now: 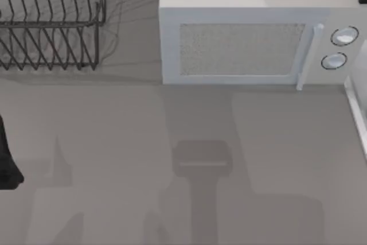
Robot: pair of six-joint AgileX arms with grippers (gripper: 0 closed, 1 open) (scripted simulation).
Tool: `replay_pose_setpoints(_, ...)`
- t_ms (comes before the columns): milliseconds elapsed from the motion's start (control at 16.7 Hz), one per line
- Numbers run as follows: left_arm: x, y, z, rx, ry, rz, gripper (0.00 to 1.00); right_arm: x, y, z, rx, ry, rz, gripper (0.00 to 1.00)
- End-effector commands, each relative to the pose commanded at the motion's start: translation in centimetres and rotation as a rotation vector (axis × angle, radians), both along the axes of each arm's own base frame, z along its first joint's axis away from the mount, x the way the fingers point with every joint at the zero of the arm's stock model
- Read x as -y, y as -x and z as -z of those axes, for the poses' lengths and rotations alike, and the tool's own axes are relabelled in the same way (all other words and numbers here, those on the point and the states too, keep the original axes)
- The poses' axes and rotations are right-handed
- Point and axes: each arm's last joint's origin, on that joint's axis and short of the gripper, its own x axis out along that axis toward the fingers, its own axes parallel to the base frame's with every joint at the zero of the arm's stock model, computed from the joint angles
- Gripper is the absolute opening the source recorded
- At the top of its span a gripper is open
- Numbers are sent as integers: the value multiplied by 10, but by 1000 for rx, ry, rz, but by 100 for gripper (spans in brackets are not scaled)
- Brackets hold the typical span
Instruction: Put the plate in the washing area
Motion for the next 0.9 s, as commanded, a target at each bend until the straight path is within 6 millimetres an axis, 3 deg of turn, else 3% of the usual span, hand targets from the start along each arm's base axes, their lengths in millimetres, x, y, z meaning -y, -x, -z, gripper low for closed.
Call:
replay_pose_setpoints(540,0,0,0,0,0,0,100,0,0,0,0,0,0,98)
replay_pose_setpoints(900,0,0,0,0,0,0,100,0,0,0,0,0,0,100)
